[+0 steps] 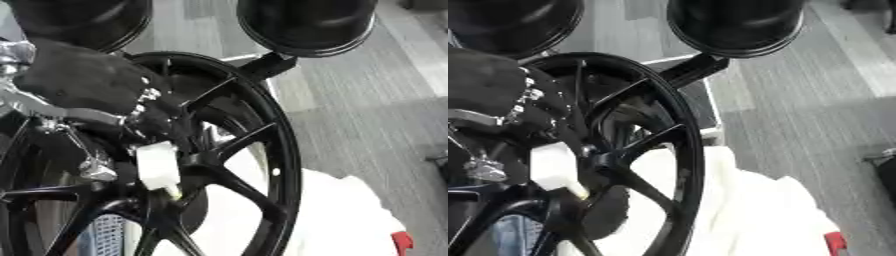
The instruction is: Pull the pin out of the wheel hub.
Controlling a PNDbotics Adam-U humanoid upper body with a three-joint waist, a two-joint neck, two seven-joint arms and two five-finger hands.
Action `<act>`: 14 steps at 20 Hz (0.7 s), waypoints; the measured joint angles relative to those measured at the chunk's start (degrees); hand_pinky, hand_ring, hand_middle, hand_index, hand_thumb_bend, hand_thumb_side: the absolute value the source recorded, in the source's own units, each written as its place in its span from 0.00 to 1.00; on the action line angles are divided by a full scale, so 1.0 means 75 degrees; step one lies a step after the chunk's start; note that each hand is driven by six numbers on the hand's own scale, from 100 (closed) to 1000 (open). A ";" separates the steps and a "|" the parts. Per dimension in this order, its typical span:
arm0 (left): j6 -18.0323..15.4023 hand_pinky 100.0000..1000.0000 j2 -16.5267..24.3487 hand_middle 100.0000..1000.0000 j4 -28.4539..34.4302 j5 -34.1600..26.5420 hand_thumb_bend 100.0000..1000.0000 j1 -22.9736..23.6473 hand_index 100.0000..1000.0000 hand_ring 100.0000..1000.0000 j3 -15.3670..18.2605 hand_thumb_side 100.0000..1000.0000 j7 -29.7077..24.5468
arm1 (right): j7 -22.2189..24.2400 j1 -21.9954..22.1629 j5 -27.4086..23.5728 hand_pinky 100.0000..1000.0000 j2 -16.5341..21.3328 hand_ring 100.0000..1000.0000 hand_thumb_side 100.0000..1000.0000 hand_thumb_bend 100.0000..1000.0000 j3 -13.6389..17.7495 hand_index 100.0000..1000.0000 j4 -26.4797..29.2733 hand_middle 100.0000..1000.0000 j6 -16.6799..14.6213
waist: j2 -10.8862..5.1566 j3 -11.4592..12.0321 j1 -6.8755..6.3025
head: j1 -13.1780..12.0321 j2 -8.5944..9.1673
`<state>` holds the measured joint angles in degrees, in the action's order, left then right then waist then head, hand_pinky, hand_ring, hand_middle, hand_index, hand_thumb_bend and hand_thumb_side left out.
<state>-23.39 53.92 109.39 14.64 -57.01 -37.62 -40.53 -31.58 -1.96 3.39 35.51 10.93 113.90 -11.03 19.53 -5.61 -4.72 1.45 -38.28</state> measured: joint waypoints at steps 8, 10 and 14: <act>-0.0001 0.82 0.0000 0.66 0.0000 -0.0173 0.15 0.0004 0.80 0.78 -0.0095 0.07 0.0001 | -0.0037 -0.0002 -0.0044 0.74 -0.0070 0.71 0.42 0.00 0.0006 0.75 0.0000 0.60 0.0074 | 0.0019 -0.0014 -0.0018 | 0.0001 0.0001; 0.0003 0.82 0.0000 0.65 -0.0001 -0.0204 0.14 0.0011 0.80 0.78 -0.0134 0.07 -0.0003 | -0.0043 -0.0002 -0.0061 0.74 -0.0081 0.71 0.42 0.00 0.0011 0.75 0.0000 0.60 0.0082 | 0.0019 -0.0028 -0.0018 | 0.0002 0.0001; 0.0017 0.82 0.0000 0.64 -0.0017 -0.0245 0.11 0.0037 0.79 0.77 -0.0190 0.07 -0.0017 | -0.0044 -0.0002 -0.0073 0.74 -0.0135 0.71 0.43 0.00 0.0047 0.75 0.0000 0.60 0.0084 | 0.0034 -0.0039 -0.0018 | 0.0002 0.0002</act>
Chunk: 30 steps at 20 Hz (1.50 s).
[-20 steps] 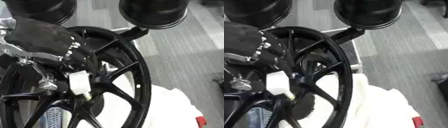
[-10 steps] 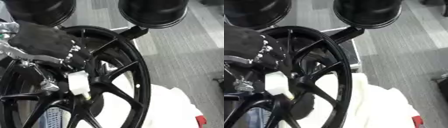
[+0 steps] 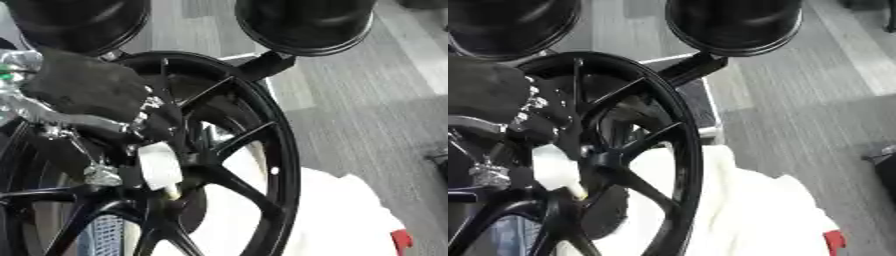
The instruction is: Pull the pin out of the wheel hub.
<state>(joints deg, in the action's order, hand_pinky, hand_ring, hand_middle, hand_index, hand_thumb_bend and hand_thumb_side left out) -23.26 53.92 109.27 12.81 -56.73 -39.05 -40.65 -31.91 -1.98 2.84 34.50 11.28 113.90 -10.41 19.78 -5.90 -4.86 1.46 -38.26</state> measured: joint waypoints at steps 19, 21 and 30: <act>0.0156 0.72 -0.0081 0.46 -0.0323 -0.0116 0.03 0.0028 0.74 0.63 -0.0082 0.07 -0.0156 | -0.0019 -0.0002 -0.0075 0.74 -0.0137 0.72 0.46 0.00 0.0048 0.75 0.0000 0.60 0.0013 | 0.0003 -0.0015 0.0001 | -0.0002 0.0016; 0.0187 0.72 -0.0088 0.45 -0.0363 -0.0152 0.03 0.0029 0.75 0.62 -0.0080 0.07 -0.0187 | -0.0023 -0.0002 -0.0075 0.74 -0.0142 0.72 0.46 0.00 0.0048 0.75 0.0000 0.60 0.0016 | 0.0004 -0.0016 0.0001 | -0.0003 0.0020; 0.0338 0.59 -0.0152 0.22 -0.0463 -0.0275 0.00 0.0035 0.49 0.45 0.0008 0.10 -0.0338 | -0.0083 0.0001 -0.0076 0.74 -0.0217 0.72 0.46 0.00 0.0056 0.74 0.0000 0.60 0.0048 | 0.0031 -0.0027 0.0002 | -0.0004 0.0077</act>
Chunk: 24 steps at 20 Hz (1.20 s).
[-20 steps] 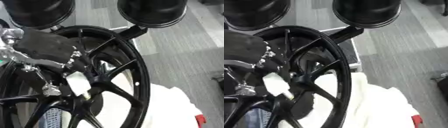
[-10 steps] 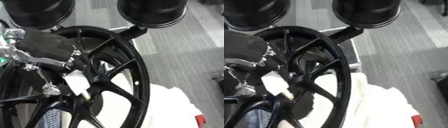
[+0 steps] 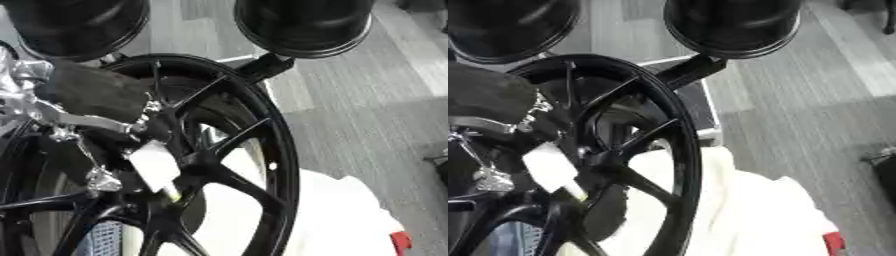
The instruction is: Pull the pin out of the wheel hub.
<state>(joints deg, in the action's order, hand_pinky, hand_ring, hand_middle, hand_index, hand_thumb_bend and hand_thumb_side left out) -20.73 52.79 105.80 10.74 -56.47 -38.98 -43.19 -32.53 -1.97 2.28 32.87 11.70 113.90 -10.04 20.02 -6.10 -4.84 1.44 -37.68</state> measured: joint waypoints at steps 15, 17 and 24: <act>0.0414 0.54 0.0217 0.14 0.0567 -0.0506 0.00 0.0080 0.39 0.39 0.1233 0.10 -0.0414 | -0.0120 0.0072 0.0018 0.74 -0.0051 0.72 0.46 0.00 0.0088 0.75 0.0000 0.60 0.0058 | 0.0009 0.0072 0.0002 | 0.0074 0.0068; 0.0409 0.54 0.0282 0.14 0.0630 -0.0536 0.00 0.0104 0.39 0.39 0.1336 0.10 -0.0409 | -0.0129 0.0074 0.0020 0.74 -0.0051 0.72 0.46 0.00 0.0088 0.75 0.0000 0.60 0.0053 | 0.0001 0.0073 -0.0002 | 0.0077 0.0070; 0.0420 0.56 0.0550 0.14 0.0485 -0.0445 0.00 0.0453 0.40 0.39 0.1721 0.07 -0.0392 | -0.0245 0.0256 0.0073 0.74 -0.0078 0.72 0.46 0.00 0.0205 0.74 -0.0001 0.59 0.0082 | -0.0079 0.0411 0.0043 | 0.0282 0.0070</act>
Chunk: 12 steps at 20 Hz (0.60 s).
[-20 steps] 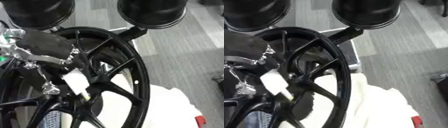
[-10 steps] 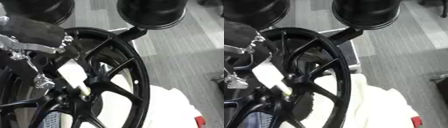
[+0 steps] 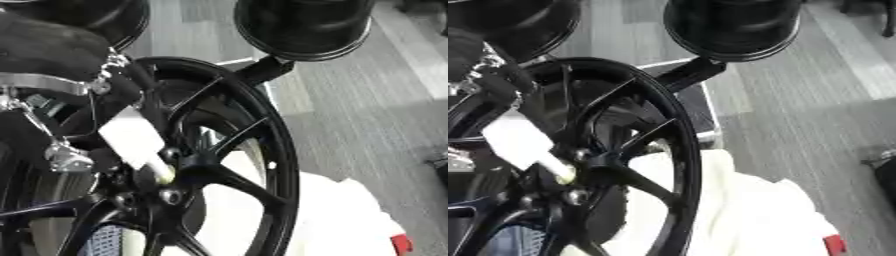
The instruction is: Pull the pin out of the wheel hub.
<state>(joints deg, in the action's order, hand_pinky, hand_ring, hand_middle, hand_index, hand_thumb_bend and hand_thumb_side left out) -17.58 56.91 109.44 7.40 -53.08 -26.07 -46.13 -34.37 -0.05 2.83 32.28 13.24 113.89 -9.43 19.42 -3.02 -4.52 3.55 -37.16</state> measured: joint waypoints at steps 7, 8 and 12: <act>0.0515 0.58 0.0339 0.11 -0.1153 0.0694 0.00 0.0836 0.41 0.38 0.1181 0.08 0.0522 | -0.0196 0.0149 0.0079 0.74 -0.0056 0.72 0.45 0.00 0.0123 0.74 0.0000 0.59 0.0041 | -0.0106 0.0316 0.0134 | 0.0109 -0.0085; 0.0625 0.58 0.0339 0.11 -0.1340 0.0763 0.00 0.0917 0.41 0.38 0.1367 0.08 0.0633 | -0.0208 0.0153 0.0080 0.74 -0.0057 0.72 0.45 0.00 0.0128 0.74 0.0000 0.59 0.0043 | -0.0116 0.0330 0.0150 | 0.0074 -0.0119; 0.1103 0.58 0.0339 0.11 -0.2132 0.0827 0.00 0.1183 0.41 0.37 0.2150 0.09 0.1111 | -0.0235 0.0159 0.0082 0.74 -0.0057 0.72 0.45 0.00 0.0153 0.74 0.0000 0.59 0.0033 | -0.0172 0.0379 0.0182 | -0.0092 -0.0209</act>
<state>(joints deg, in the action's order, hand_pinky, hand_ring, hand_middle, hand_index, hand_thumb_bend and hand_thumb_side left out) -9.31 59.46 93.45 13.61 -44.21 -9.95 -37.79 -36.14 1.14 3.44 31.86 14.39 113.89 -9.18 18.13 -0.17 -3.15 2.86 -38.72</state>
